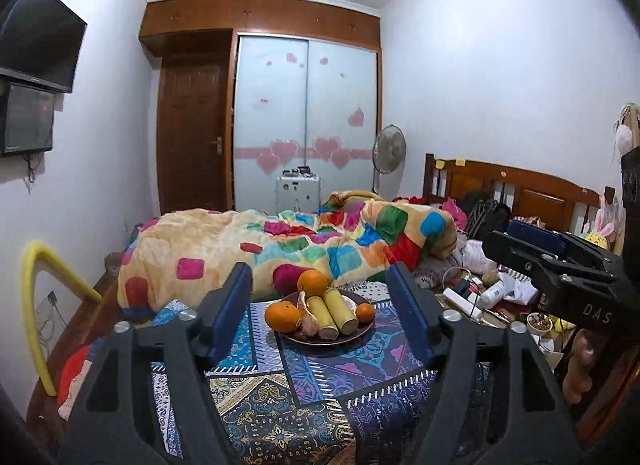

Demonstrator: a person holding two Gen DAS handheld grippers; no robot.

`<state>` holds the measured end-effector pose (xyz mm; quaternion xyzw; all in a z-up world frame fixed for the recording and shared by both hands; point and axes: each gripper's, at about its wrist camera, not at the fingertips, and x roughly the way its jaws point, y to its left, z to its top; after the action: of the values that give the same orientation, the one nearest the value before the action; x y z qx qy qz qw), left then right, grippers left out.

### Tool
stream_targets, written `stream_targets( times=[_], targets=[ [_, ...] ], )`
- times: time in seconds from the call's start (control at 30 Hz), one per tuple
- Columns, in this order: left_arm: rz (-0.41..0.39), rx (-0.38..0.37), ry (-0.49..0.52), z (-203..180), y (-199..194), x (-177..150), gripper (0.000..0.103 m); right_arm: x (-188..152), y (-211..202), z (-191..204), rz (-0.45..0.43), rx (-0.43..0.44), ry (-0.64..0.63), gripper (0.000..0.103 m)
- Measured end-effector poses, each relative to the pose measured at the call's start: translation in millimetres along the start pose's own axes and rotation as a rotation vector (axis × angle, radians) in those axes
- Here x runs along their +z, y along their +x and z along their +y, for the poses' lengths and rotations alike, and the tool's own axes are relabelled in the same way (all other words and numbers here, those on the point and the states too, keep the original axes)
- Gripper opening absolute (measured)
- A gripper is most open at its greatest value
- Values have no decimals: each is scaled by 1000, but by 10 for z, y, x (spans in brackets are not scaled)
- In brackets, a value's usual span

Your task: Organize fruits

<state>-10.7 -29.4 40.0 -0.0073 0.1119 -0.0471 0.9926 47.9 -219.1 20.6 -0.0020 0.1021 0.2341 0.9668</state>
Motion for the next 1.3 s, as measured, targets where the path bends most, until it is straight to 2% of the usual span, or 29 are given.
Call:
stream_targets(
  times=[0.03, 0.2, 0.37, 0.43, 0.73, 1.3],
  targets=[
    [-5, 3, 1, -9, -30, -5, 79, -1, -16, 4, -4, -2, 4, 63],
    [-23, 16, 1, -53, -145, -26, 87, -39, -111, 32, -15, -13, 8, 83],
    [-39, 32, 8, -80, -218, -43, 93, -86, -182, 57, -18, -24, 4, 88],
    [-43, 35, 10, -96, -241, -51, 95, -105, -204, 59, -25, -35, 6, 97],
    [-66, 57, 17, -105, -296, -87, 102, -141, -274, 76, -48, -71, 9, 103],
    [-61, 46, 13, -104, -261, -106, 103, -150, -265, 56, -41, -79, 14, 103]
  ],
)
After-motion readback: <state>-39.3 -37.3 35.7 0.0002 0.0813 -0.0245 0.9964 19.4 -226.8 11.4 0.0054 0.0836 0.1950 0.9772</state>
